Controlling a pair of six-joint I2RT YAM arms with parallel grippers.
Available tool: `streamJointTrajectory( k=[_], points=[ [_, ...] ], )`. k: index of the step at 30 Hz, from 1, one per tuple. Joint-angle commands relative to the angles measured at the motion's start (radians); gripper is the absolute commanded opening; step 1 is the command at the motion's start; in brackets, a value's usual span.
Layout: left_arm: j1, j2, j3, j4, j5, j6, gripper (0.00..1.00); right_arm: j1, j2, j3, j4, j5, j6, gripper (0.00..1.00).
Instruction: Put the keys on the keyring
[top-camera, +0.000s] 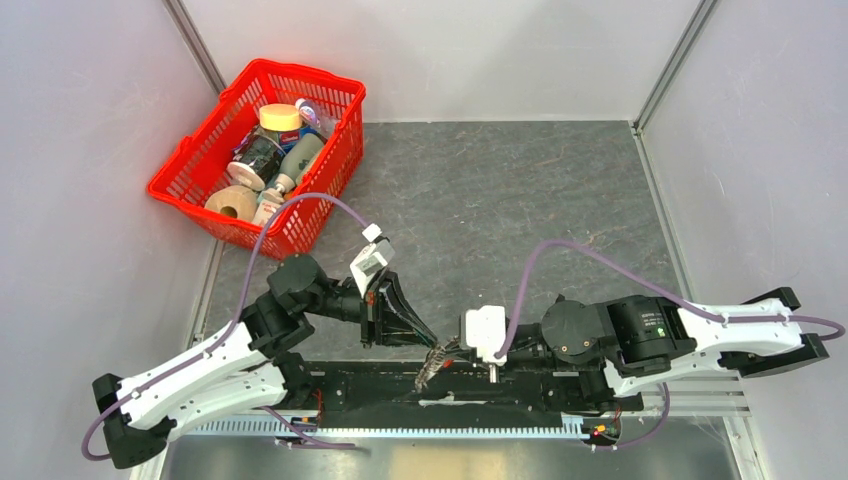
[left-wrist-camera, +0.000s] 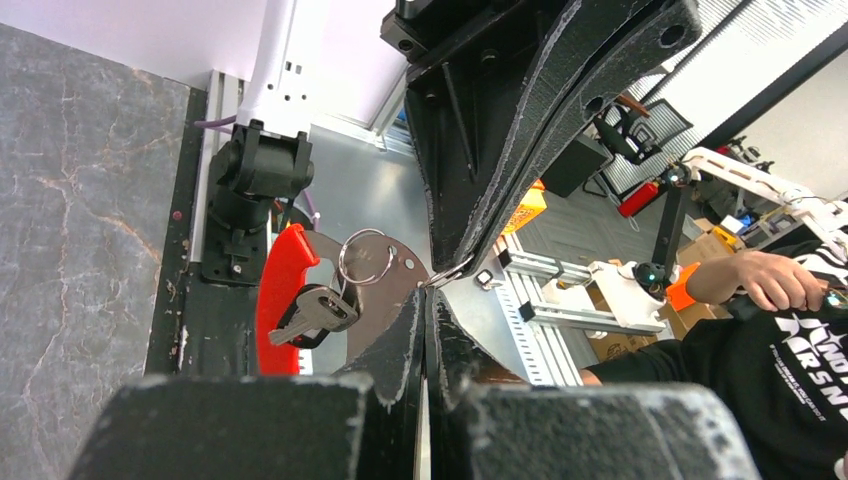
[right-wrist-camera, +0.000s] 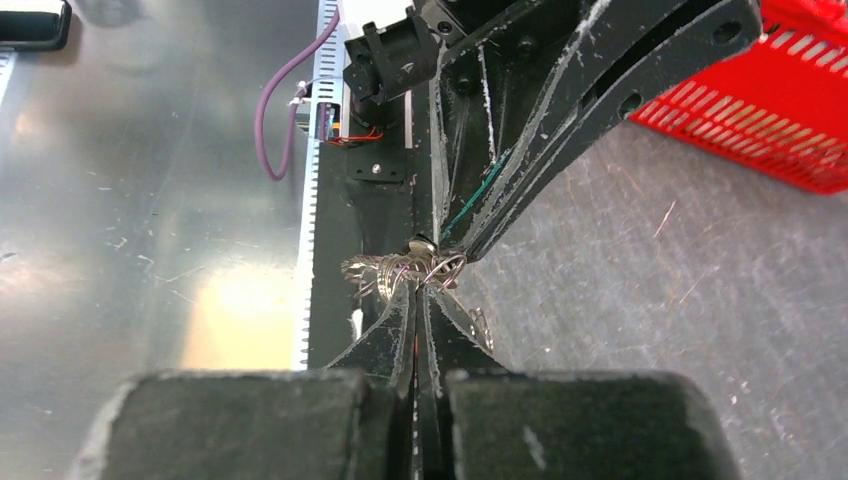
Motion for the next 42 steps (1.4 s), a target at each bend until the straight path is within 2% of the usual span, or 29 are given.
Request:
streamJointTrajectory(
  k=[1, 10, 20, 27, 36, 42],
  points=[
    [0.002, -0.006, -0.01, 0.099, 0.032, -0.073, 0.06, 0.009, -0.044, -0.047, 0.151, -0.045, -0.157, 0.0],
    [0.001, -0.022, -0.044, 0.171, 0.044, -0.125, 0.21, 0.009, -0.12, -0.113, 0.247, -0.085, -0.322, 0.0],
    [0.001, -0.044, -0.043, 0.213, 0.054, -0.152, 0.36, 0.009, -0.15, -0.124, 0.275, -0.096, -0.299, 0.0],
    [0.0, -0.069, -0.007, 0.136, 0.04, -0.098, 0.39, 0.009, -0.16, -0.117, 0.283, -0.08, -0.165, 0.0],
    [0.002, -0.114, 0.051, 0.062, -0.061, -0.017, 0.39, 0.009, -0.104, -0.044, 0.251, 0.035, 0.137, 0.0],
    [0.001, -0.142, 0.058, 0.08, -0.08, -0.011, 0.39, 0.009, -0.088, -0.064, 0.342, 0.13, 0.324, 0.0]
  ],
)
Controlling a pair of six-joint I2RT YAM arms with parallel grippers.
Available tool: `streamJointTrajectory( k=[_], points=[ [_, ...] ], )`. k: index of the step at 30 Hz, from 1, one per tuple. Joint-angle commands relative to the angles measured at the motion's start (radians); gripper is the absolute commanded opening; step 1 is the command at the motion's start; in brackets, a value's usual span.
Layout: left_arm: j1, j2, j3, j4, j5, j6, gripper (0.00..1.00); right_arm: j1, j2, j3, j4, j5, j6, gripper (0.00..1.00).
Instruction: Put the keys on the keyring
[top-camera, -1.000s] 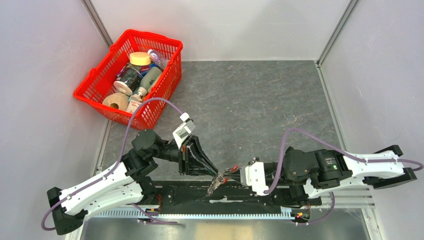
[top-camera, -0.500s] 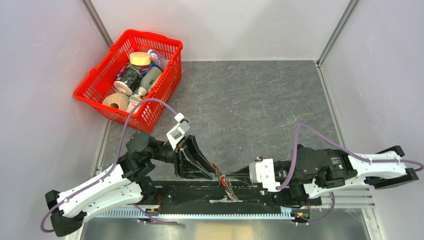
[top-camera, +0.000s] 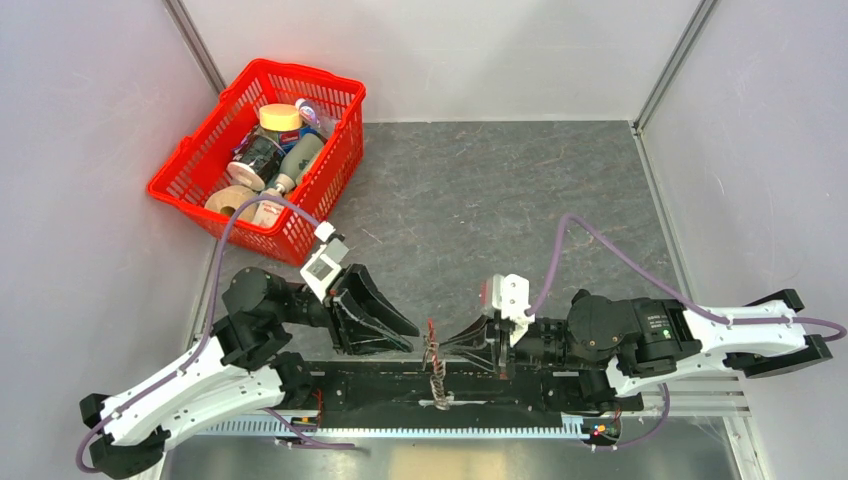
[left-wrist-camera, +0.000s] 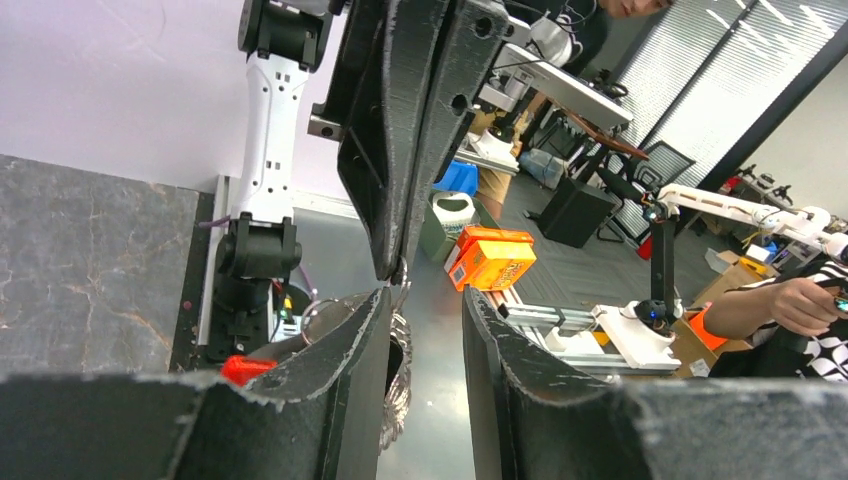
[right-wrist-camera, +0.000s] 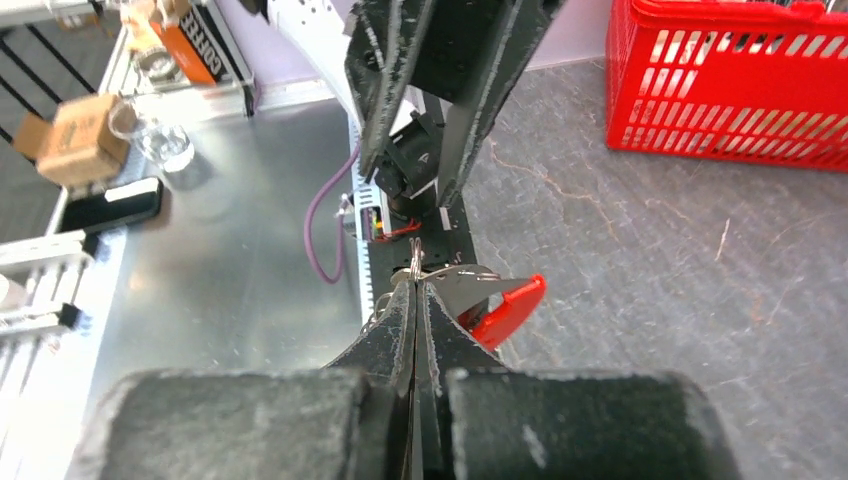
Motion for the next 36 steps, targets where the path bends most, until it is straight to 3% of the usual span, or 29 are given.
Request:
streamJointTrajectory(
  k=[1, 15, 36],
  points=[
    [0.002, -0.02, 0.036, 0.01, -0.027, 0.039, 0.39, 0.008, -0.009, 0.02, 0.144, 0.098, 0.19, 0.0],
    [0.001, -0.061, 0.024, -0.019, -0.109, 0.086, 0.39, 0.007, 0.01, 0.01, 0.244, 0.111, 0.264, 0.0],
    [0.001, -0.059, 0.007, 0.092, -0.122, 0.047, 0.38, 0.008, 0.018, -0.031, 0.32, 0.164, 0.288, 0.0]
  ],
)
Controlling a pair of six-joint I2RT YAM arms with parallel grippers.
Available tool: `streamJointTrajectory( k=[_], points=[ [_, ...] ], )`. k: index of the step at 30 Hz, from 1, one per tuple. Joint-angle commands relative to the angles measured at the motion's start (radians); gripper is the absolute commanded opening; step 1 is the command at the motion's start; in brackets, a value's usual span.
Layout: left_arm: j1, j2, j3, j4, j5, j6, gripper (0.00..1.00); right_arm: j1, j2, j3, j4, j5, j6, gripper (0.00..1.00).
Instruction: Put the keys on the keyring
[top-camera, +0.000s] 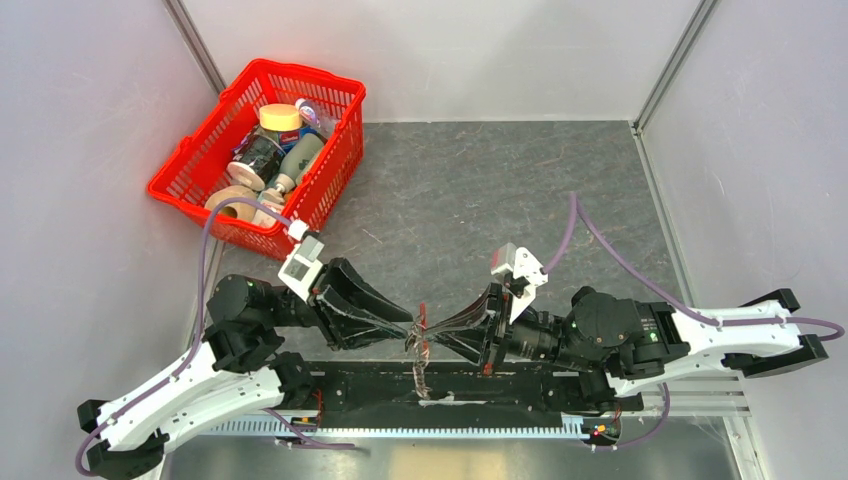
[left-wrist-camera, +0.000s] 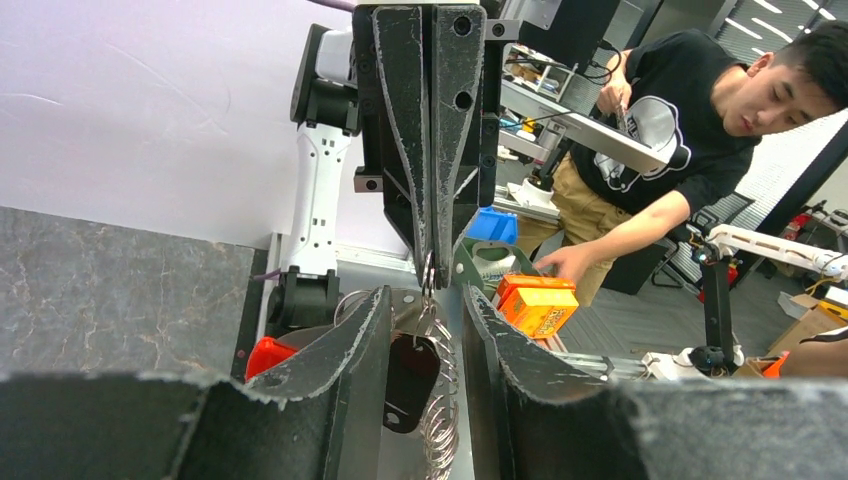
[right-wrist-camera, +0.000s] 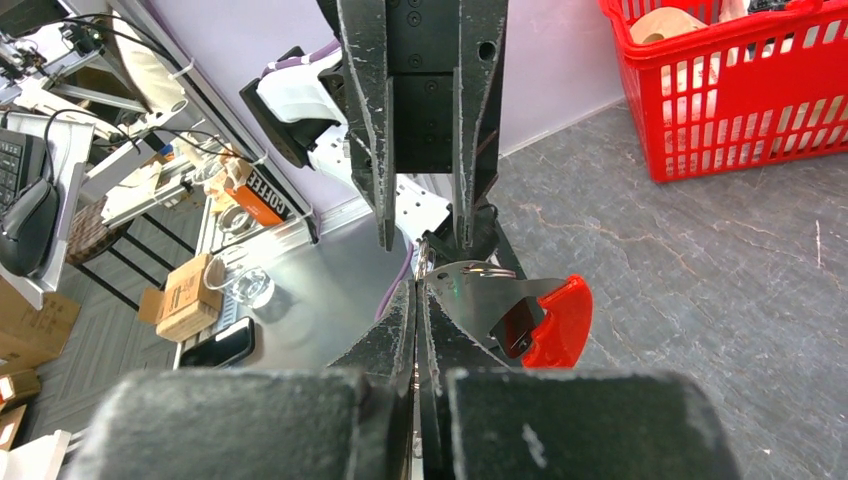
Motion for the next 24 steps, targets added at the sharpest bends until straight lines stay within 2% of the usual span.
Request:
streamJointTrajectory(
  k=[1, 16, 20, 22, 24],
  points=[
    [0.001, -0.002, 0.002, 0.064, -0.002, -0.004, 0.38, 0.007, -0.008, -0.007, 0.098, 0.042, 0.006, 0.0],
    [0.0, 0.016, -0.008, 0.074, 0.007, -0.019, 0.33, 0.007, 0.007, 0.0, 0.131, 0.037, -0.026, 0.0],
    [0.001, 0.02, -0.003, 0.076, 0.014, -0.02, 0.17, 0.008, 0.01, 0.001, 0.134, 0.034, -0.031, 0.0],
    [0.0, 0.021, -0.003, 0.077, 0.015, -0.022, 0.04, 0.007, 0.01, 0.003, 0.132, 0.033, -0.031, 0.0],
    [0.002, 0.022, -0.003, 0.087, 0.024, -0.027, 0.02, 0.006, 0.011, 0.002, 0.132, 0.032, -0.033, 0.0]
  ],
)
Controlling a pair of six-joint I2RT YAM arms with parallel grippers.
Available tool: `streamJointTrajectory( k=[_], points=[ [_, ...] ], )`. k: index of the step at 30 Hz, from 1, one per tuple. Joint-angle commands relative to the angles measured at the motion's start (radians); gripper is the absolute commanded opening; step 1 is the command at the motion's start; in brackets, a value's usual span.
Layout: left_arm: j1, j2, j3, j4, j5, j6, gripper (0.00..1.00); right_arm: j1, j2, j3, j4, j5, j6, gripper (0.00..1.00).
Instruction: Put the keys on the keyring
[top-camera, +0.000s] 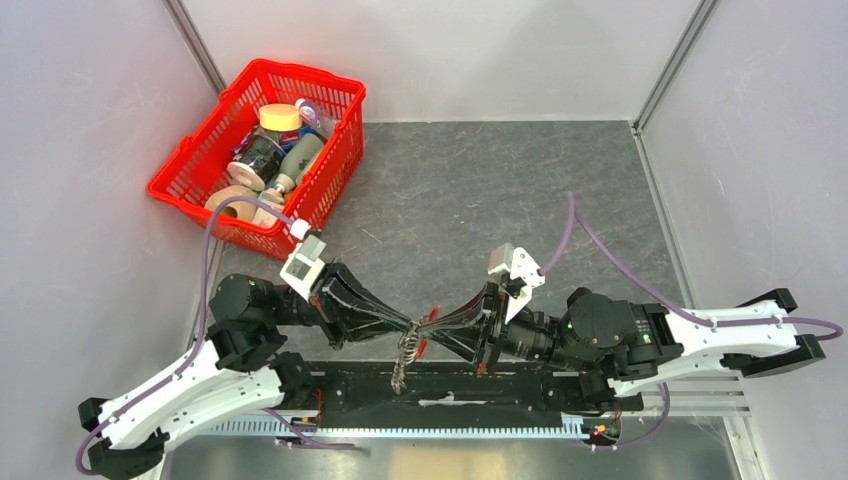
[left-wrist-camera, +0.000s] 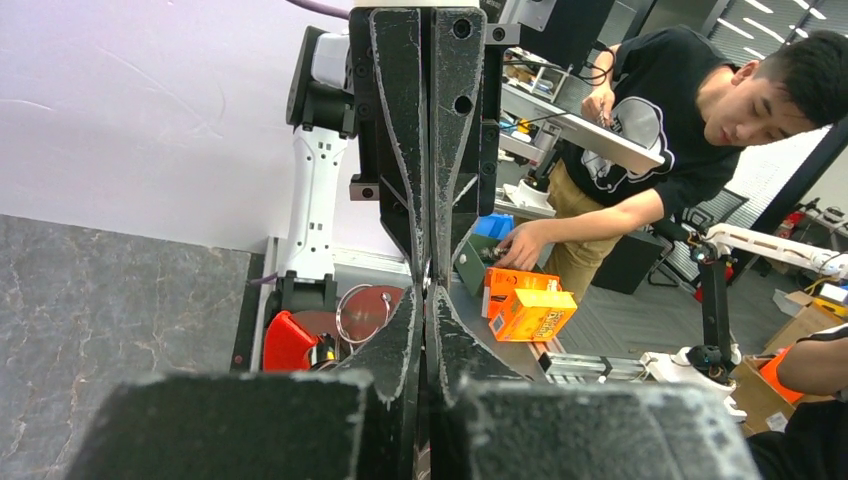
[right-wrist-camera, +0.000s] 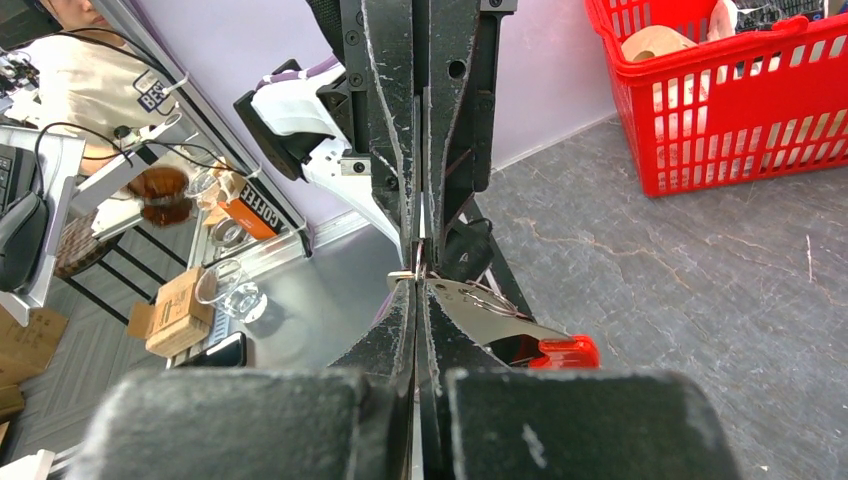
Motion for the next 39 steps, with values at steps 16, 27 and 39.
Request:
streamJointTrajectory(
  k=[16, 27, 39],
  points=[
    [0.0, 0.037, 0.043, -0.028, 0.076, -0.004, 0.02, 0.007, -0.028, 0.094, -0.094, -0.029, -0.033, 0.4],
    [0.0, 0.08, 0.071, -0.038, 0.177, -0.019, 0.02, 0.007, 0.003, 0.244, -0.375, -0.048, -0.046, 0.43],
    [0.0, 0.125, 0.084, -0.06, 0.236, -0.014, 0.02, 0.003, 0.115, 0.378, -0.553, -0.086, 0.039, 0.39]
  ],
)
